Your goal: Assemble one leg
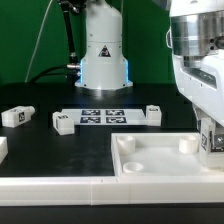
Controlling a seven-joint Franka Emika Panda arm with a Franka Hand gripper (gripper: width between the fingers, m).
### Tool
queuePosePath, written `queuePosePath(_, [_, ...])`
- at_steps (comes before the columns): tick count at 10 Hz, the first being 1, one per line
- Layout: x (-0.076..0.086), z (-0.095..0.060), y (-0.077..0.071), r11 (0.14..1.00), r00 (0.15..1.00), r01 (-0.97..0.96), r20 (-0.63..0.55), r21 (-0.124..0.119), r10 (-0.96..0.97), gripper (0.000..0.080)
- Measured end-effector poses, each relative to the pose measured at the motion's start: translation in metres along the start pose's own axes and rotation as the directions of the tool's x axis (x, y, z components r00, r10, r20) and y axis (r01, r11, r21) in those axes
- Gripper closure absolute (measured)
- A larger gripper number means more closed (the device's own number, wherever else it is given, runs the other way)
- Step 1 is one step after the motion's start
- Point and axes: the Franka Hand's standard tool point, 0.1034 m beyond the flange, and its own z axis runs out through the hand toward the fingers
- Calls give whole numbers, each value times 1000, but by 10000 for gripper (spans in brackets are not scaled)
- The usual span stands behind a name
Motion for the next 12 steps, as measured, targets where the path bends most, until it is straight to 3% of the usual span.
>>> queuePosePath(1, [-1,0,-1,1000,1000,-4,4,5,4,284])
queuePosePath(2, [-2,0,0,1000,1000,5,3,5,-5,284])
queuePosePath(3, [-2,0,0,998,998,56,3,5,-56,172])
queuePosePath(5, [2,-1,-2,980,980,199,1,3,-199,156])
queuePosePath(7, [-4,-2,0,907,908,420,13,-15,-420,151])
queuePosePath(10, [-8,-3,-1,739,739,674,17,-11,-674,151])
queuePosePath(12, [-14,-2,0,579,579,815,17,-12,-815,151])
